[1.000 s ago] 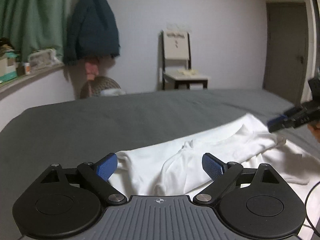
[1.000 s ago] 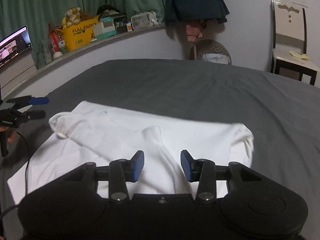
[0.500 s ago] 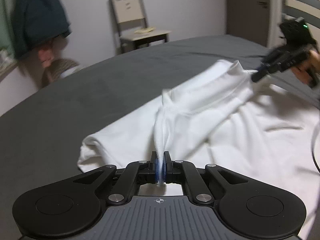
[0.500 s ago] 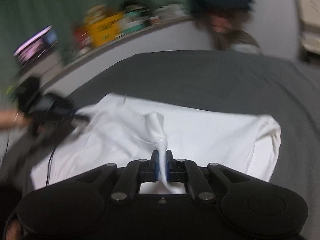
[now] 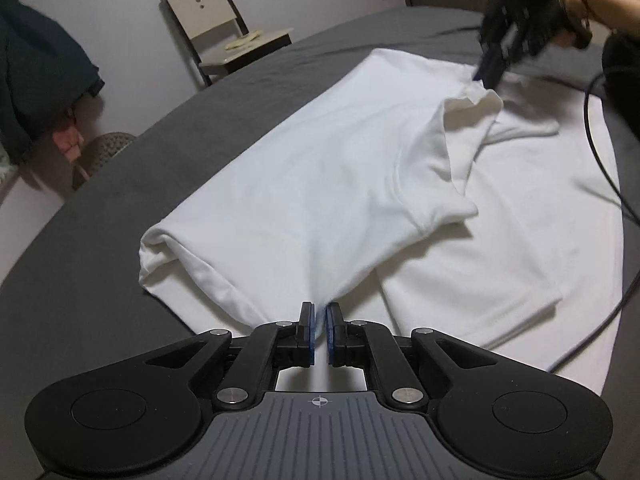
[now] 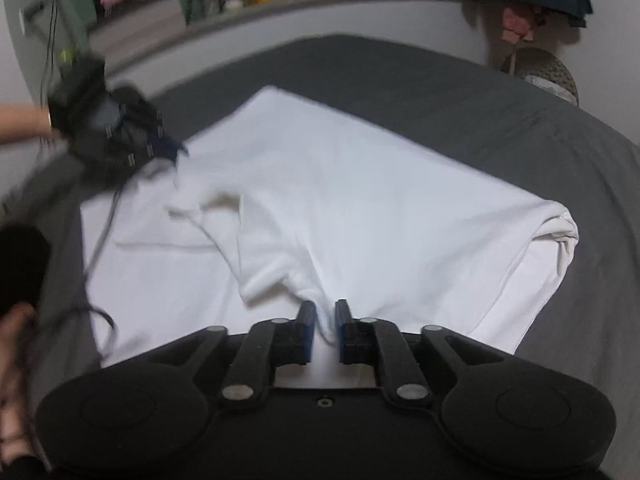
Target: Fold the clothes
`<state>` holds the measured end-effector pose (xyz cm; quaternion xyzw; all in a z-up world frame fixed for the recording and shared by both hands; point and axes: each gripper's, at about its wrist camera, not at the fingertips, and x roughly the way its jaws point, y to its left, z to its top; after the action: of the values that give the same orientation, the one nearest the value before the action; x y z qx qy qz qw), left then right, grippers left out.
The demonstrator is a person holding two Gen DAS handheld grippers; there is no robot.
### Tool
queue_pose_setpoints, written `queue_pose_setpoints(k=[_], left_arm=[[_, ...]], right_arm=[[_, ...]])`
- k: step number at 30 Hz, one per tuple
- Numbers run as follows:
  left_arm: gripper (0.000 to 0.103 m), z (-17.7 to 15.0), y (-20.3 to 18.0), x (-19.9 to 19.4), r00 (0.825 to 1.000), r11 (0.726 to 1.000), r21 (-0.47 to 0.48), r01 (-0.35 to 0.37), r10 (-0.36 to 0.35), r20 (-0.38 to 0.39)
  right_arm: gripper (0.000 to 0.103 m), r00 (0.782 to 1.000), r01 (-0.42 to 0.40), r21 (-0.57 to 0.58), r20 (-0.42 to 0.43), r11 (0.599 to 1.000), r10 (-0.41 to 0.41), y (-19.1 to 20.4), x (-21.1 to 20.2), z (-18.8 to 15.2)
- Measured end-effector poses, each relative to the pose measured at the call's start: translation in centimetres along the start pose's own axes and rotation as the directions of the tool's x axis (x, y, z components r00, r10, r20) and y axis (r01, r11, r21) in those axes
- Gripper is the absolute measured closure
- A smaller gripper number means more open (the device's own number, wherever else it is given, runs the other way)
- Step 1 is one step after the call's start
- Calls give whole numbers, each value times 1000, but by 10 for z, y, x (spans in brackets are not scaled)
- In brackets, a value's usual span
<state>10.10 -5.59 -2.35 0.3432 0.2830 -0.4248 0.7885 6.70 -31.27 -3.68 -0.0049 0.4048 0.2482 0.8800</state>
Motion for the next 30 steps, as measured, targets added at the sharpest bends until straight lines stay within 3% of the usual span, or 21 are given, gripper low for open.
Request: queue_pose_setpoints(k=[2,5,8,11,13,15,17,19,24,28,30], left_arm=[[98,1,1,-6,1000,1000,-25,0,0,15],[97,1,11,-16,996,989,-148,17,-5,85],[97,3,24,-23,985,953,-298,46,7,173],[97,11,30,-18,969,910,-402,100,4,249],[97,21,29,-11,956,885,-443,143,-8,293],[97,30,25,2,953,871,-457,181,-40,302],[97,37,21,16,953,855,-472,216,-80,291],[97,41,17,33,957,836,-491,246,-129,259],[97,30,2,55,974,836,-503,220,-155,168],[97,22,5,53,971,796,-559,231,-153,184],[97,22,11,46,971,782,-582,225,-130,201]], right_arm=[[76,996,-41,79,76,996,35,-11,-15,7],[65,985,13,223,165,975,-51,-33,-35,7],[66,977,142,388,94,911,-192,-59,-29,3],[66,981,137,491,51,860,-186,-75,-15,-4],[66,986,79,539,81,839,-145,-81,-11,-6],[66,988,31,584,103,811,-111,-86,-5,-8],[89,991,7,610,104,792,-89,-92,0,-11],[96,990,1,621,110,784,-89,-92,0,-17],[99,984,68,614,91,786,-156,-93,-1,-13],[95,985,87,596,69,798,-158,-88,-1,-9],[85,979,98,576,93,812,-184,-83,-8,-5]])
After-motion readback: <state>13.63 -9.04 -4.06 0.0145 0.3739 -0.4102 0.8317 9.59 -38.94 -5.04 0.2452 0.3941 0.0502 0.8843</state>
